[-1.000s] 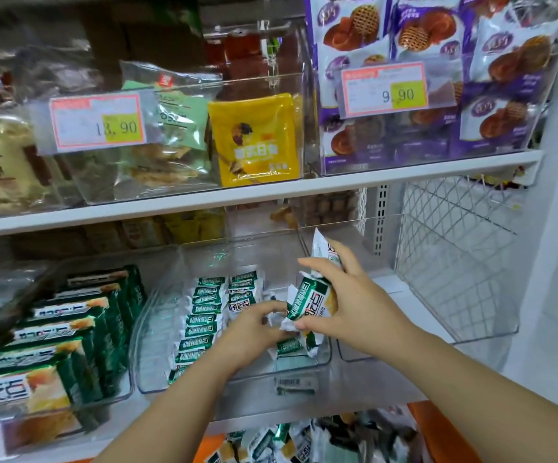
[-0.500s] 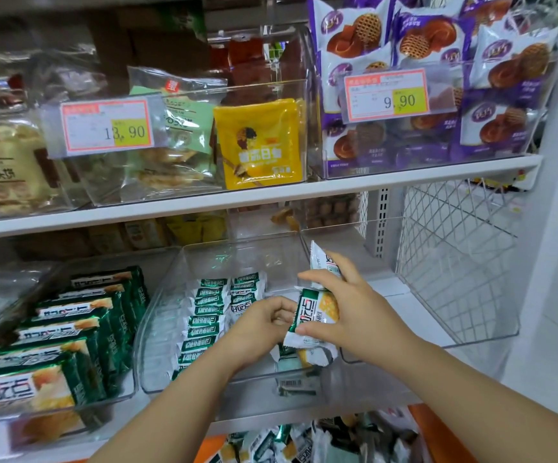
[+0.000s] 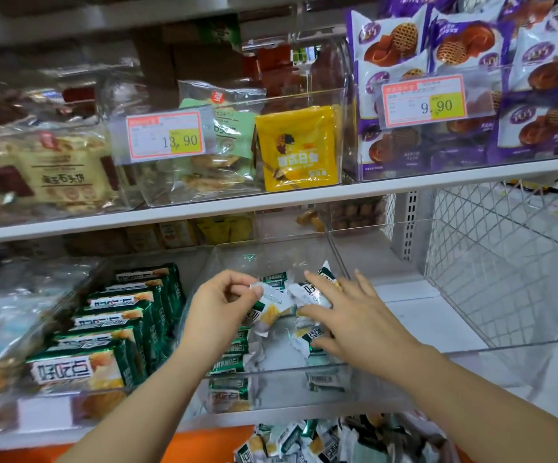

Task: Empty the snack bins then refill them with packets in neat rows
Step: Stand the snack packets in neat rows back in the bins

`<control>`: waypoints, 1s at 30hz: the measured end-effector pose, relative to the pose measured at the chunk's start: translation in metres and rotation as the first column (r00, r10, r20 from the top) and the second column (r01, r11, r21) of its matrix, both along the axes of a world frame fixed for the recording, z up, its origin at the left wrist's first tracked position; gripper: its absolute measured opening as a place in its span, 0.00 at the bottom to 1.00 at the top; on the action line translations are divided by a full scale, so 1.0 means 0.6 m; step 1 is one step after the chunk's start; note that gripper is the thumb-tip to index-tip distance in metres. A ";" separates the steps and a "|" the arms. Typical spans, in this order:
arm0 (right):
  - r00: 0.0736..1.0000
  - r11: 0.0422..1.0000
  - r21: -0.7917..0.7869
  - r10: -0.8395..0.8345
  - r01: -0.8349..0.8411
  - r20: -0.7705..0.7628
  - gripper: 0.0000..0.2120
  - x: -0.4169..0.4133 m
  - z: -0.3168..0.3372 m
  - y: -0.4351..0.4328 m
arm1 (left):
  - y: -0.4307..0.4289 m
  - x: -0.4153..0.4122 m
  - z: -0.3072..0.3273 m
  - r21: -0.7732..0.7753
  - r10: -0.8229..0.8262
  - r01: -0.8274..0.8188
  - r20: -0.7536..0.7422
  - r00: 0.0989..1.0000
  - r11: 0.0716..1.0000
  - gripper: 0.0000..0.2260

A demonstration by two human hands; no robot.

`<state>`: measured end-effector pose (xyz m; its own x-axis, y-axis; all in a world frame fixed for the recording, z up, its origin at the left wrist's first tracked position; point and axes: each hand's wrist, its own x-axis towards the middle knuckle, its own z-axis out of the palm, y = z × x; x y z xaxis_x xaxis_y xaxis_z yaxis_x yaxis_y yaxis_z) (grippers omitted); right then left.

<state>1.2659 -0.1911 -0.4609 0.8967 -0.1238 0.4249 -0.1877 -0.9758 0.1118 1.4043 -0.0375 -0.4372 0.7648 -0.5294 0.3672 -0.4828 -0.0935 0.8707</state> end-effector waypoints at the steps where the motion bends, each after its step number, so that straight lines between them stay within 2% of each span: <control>1: 1.000 1.000 -0.017 -0.009 0.009 -0.016 0.23 0.001 0.002 0.004 | 0.011 -0.001 0.001 0.009 0.014 -0.014 0.006 1.000 1.000 0.02; 3: 0.999 0.999 -0.035 -0.015 0.013 -0.044 0.25 0.000 -0.004 0.006 | 0.030 0.001 0.001 0.021 0.044 -0.043 -0.005 0.999 0.999 0.03; 5: 0.999 1.000 -0.006 0.021 -0.021 -0.039 0.34 0.001 -0.009 0.010 | 0.048 0.000 -0.001 0.013 0.072 -0.071 -0.068 0.995 0.997 0.04; 9: 0.986 0.992 0.026 0.118 -0.121 0.117 0.41 -0.006 0.008 0.031 | 0.075 -0.004 -0.010 0.005 0.099 -0.101 -0.234 0.967 0.995 0.08; 12: 0.921 0.949 0.066 0.280 -0.308 0.270 0.36 -0.013 0.019 0.059 | 0.082 -0.018 -0.007 -0.038 0.082 -0.103 -0.369 0.926 0.994 0.08; 15: 0.880 0.908 0.130 0.339 -0.399 0.332 0.31 -0.024 0.019 0.091 | 0.086 -0.045 0.006 -0.034 0.065 -0.089 -0.441 0.895 0.995 0.07; 21: 0.829 0.871 0.030 0.456 -0.490 0.323 0.27 -0.045 0.012 0.110 | 0.115 -0.084 0.020 -0.060 -0.072 0.041 -0.727 0.683 0.997 0.07; 22: 0.824 0.868 0.034 0.456 -0.495 0.336 0.25 -0.051 0.013 0.116 | 0.121 -0.088 0.023 -0.101 -0.116 0.059 -0.763 0.635 0.993 0.08; 24: 0.821 0.865 0.034 0.462 -0.501 0.334 0.20 -0.061 0.014 0.129 | 0.131 -0.095 0.023 -0.170 -0.190 0.088 -0.800 0.568 0.981 0.17; 26: 0.833 0.860 0.047 0.477 -0.508 0.280 0.21 -0.069 0.012 0.135 | 0.138 -0.098 0.022 -0.180 -0.197 0.086 -0.810 0.552 0.980 0.24; 30: 0.855 0.835 0.185 0.495 -0.518 0.157 0.23 -0.083 0.014 0.131 | 0.145 -0.107 0.022 -0.182 -0.215 0.115 -0.808 0.548 0.977 0.16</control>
